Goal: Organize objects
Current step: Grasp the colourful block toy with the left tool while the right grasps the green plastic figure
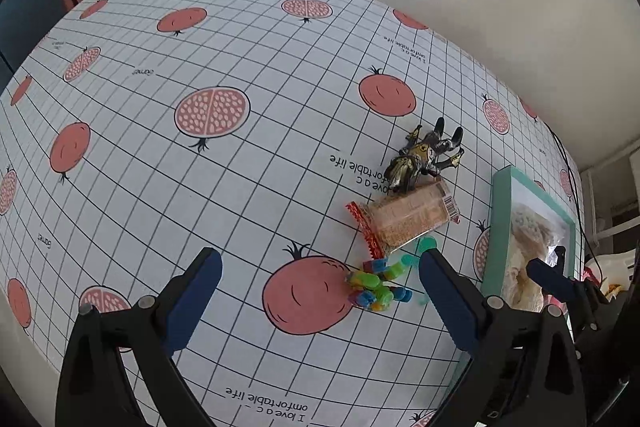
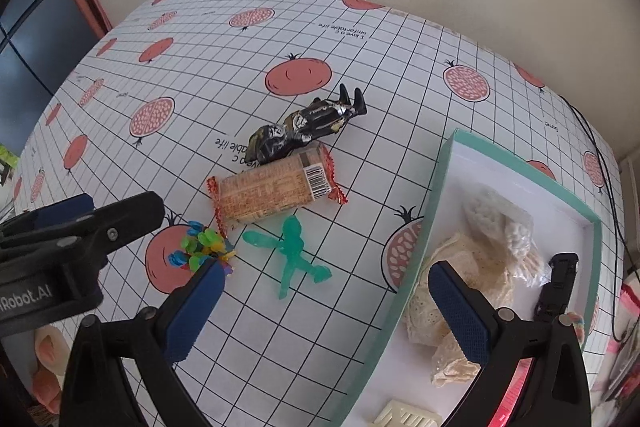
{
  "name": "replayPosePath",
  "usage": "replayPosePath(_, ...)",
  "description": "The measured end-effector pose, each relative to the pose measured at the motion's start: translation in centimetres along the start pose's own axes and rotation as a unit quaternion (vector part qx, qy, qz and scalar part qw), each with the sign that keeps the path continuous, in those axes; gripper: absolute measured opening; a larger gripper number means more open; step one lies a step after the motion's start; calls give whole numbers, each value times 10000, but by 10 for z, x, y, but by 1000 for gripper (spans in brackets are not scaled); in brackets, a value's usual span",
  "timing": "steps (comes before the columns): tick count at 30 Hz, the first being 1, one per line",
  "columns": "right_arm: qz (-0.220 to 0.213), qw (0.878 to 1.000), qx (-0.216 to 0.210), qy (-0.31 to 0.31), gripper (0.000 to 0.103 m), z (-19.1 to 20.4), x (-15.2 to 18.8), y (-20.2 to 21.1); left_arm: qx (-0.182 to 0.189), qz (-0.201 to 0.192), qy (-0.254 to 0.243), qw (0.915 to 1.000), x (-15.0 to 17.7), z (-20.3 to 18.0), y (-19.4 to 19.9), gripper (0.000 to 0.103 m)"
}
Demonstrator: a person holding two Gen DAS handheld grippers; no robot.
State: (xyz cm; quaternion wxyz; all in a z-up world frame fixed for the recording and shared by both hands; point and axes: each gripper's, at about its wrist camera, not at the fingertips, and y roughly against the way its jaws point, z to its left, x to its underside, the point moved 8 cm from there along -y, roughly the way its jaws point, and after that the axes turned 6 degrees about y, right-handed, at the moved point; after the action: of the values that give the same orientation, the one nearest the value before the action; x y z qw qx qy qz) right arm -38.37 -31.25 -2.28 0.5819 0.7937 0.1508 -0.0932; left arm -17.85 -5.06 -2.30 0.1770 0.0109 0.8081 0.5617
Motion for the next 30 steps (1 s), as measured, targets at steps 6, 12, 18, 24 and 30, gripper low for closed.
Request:
replayPosePath(6, 106, 9998, -24, 193, 93, 7, 6, -14, -25, 62, -92, 9999, 5, -11, -8, 98)
replayPosePath(12, 193, 9995, -80, 217, 83, 10, 10, -25, -103, 264, -196, 9994, 15, -19, -22, 89)
replayPosePath(18, 270, 9993, -105, 219, 75, 12, 12, -33, -189, 373, -248, 9988, 21, -23, -29, 68)
replayPosePath(24, 307, 9992, -94, 218, 66, 10, 15, -37, -171, 396, -253, 9987, 23, -24, -30, 55)
replayPosePath(30, 318, 9991, -99, 264, 55, 12, 17, -39, -219, 431, -228, 9986, 25, -23, -32, 45)
